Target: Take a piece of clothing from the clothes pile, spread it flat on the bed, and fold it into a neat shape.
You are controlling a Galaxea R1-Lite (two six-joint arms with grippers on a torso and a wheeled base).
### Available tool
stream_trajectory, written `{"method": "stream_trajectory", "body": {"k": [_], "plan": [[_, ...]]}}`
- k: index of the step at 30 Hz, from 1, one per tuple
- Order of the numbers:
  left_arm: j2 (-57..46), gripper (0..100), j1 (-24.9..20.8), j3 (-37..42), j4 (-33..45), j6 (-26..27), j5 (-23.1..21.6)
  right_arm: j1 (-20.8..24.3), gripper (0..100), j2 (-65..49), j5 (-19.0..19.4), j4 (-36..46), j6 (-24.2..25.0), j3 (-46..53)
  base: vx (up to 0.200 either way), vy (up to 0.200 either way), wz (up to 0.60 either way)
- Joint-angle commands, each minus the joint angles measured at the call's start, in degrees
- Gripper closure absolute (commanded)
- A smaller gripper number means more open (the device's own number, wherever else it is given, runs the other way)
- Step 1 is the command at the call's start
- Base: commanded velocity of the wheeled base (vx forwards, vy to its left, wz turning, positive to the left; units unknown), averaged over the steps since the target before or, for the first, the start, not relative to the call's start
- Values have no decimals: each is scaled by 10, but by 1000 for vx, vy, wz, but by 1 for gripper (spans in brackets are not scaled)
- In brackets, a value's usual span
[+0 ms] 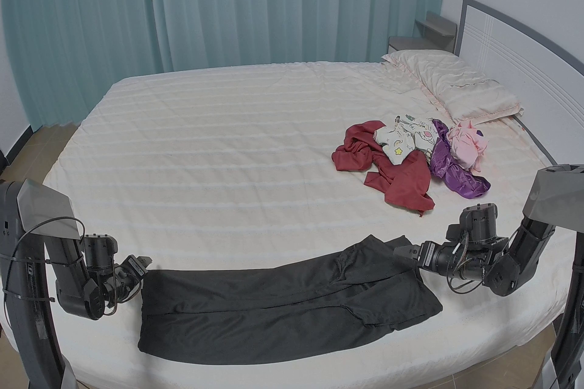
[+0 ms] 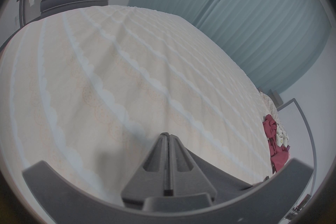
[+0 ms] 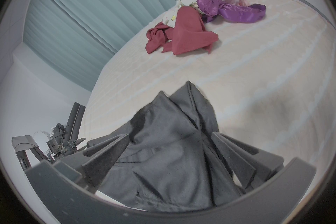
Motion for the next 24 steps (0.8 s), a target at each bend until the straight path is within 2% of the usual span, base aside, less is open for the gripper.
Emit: {"method": "stream_trajectory", "body": {"k": [1,3,4,5,7,9,10,16,19,24], "plan": [[-15,0,9,23,0,-11,-18,24,0,3,-15,23,-1,-54,0,0,0],[-21,0,10,26,0,-18,-27,35,0,6,-28,38,-1,-68,0,0,0],[-46,0,21,38,0,-49,-66,84,0,24,-79,86,-2,-124,0,0,0],[-55,0,26,40,0,-59,-84,101,0,35,-93,100,-3,-143,0,0,0],[-70,0,36,49,0,-73,-114,133,0,58,-111,127,-13,-180,0,0,0],[-74,0,39,51,0,-75,-122,143,0,66,-115,137,-21,-193,0,0,0],[-80,0,43,55,0,-77,-136,162,0,91,-137,167,-52,-227,0,0,0],[-76,0,42,56,-3,-75,-135,180,0,152,-200,188,-114,-282,0,0,0],[-76,0,42,56,-4,-74,-134,183,0,165,-212,184,-135,-298,0,0,0],[-76,0,40,57,-4,-72,-134,186,0,175,-216,185,-142,-327,0,0,0]]}}
